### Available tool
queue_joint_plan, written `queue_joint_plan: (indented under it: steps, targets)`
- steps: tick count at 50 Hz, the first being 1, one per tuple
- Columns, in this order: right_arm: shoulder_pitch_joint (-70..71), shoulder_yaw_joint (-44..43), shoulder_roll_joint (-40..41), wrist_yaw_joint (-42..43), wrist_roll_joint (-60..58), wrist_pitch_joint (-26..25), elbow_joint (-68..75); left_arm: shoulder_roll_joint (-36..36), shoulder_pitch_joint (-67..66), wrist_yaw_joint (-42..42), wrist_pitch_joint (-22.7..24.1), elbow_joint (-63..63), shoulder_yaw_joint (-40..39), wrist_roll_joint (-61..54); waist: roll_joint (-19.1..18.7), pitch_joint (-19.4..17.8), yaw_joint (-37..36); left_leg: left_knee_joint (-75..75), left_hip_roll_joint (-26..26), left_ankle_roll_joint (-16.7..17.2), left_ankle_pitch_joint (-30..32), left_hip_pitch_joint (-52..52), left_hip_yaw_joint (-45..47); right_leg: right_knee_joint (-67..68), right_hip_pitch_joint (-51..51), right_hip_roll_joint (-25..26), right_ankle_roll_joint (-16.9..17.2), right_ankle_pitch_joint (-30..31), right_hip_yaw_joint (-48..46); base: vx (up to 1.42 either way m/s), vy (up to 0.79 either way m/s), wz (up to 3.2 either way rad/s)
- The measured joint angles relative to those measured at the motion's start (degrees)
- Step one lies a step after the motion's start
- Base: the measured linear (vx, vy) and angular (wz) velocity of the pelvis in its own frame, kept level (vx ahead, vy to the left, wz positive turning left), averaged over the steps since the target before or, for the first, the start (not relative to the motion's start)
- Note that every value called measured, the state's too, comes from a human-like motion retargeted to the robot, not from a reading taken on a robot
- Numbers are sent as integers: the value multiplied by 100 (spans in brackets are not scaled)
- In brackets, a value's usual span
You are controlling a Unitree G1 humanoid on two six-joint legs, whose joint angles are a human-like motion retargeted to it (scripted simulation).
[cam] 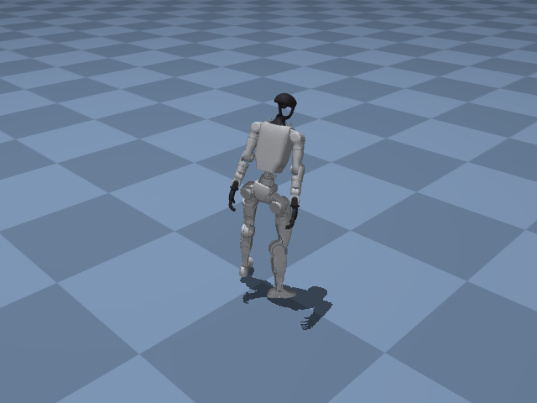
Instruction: Upper body actions
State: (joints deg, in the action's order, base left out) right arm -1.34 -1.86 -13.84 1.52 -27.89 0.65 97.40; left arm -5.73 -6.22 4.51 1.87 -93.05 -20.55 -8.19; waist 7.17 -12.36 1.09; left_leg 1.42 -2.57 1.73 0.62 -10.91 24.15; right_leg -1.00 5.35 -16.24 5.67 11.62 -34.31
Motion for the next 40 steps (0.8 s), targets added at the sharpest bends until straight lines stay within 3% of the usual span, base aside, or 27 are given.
queue_joint_plan:
  steps: [2,5,8,14,23,28,33,40]
  targets:
    - [-342,-531,127,-44,-363,-619,0,228,-276,-123,-195,60,-546,490,-56,747,118,-28,70,11,-105,-317,-279,273,550,-52,-49,-111,811,43,22,35]
    - [-519,-905,179,-216,-41,-630,0,419,-401,-42,-267,287,-574,602,-125,759,116,-173,104,-5,-139,-265,-562,219,282,-10,-67,-116,639,19,16,17]
    - [-371,-907,178,-271,578,-135,-39,378,-402,55,-150,565,-420,542,-73,689,68,-151,74,55,-182,66,-319,243,44,-77,5,-143,615,9,9,-29]
    - [28,-699,215,-324,292,-136,-732,57,-116,158,-288,941,-68,1131,-124,1130,278,-117,145,27,-189,26,-458,157,-21,-31,17,-157,533,11,5,18]
    - [809,-68,292,-605,252,294,-2018,-459,1009,89,-360,1157,575,1046,-87,1101,269,-234,154,43,-246,146,-501,199,-210,-2,-1,-221,456,0,0,0]
    - [1795,228,309,-134,401,377,-1825,-676,1874,-146,-229,1160,953,964,-123,616,282,-765,-1,151,-430,-26,-547,587,-131,-3,6,-394,471,-15,-2,-3]
    - [3048,479,92,-211,616,535,-1775,-970,3079,-310,-17,1430,1298,1126,-365,274,-89,-2635,-776,578,-1151,-1592,-713,2419,1507,107,108,-1102,1163,-44,-9,-43]
    - [4337,648,-202,-127,287,618,-1949,-1625,4387,-79,160,1773,1526,1581,-541,292,-406,-5778,-1825,1015,-2455,-4040,-919,4945,3788,415,-128,-2077,1457,-27,-6,-53]
